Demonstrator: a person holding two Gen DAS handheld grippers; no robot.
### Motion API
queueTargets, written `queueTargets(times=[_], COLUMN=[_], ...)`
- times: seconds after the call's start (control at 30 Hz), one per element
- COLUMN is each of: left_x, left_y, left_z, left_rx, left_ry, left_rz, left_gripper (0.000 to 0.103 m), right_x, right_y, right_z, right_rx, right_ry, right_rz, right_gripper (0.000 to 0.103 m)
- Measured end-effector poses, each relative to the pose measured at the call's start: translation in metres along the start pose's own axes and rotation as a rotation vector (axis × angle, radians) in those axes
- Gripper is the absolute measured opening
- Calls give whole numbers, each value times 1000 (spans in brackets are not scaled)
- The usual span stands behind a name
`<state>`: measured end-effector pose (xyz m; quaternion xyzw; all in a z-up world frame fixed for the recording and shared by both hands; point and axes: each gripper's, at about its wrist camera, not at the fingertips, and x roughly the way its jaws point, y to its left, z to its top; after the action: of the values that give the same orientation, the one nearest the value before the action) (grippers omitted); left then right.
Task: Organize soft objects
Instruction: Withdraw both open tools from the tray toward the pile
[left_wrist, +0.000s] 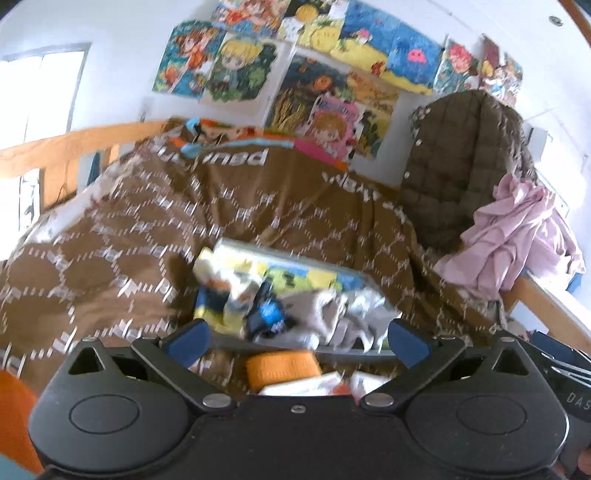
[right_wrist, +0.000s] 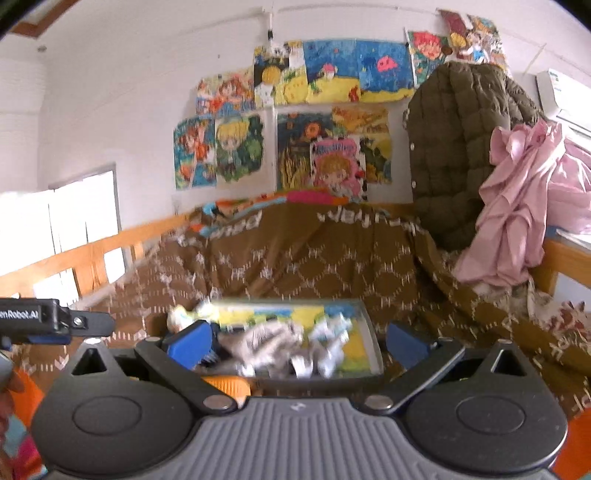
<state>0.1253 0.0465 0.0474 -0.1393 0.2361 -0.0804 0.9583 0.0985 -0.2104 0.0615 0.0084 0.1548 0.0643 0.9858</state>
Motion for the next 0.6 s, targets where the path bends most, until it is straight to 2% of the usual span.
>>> queueTargets(times=[0.17,0.3,0.6], left_x=[-2,-3,24], left_y=[21,29,19], left_z=[-14,-18,-29], left_rx=[-62,-99,24], left_ry=[108,158,270], left_rz=[32,27,-9], left_gripper=[102,102,102], right_x=[-9,-9,16], right_y=[9,19,24], right_z=[-21,-35,-54], right_rx=[-45,-80,-71], right_ry=[73,136,276], right_rz=[6,22,37], right_gripper=[103,103,103])
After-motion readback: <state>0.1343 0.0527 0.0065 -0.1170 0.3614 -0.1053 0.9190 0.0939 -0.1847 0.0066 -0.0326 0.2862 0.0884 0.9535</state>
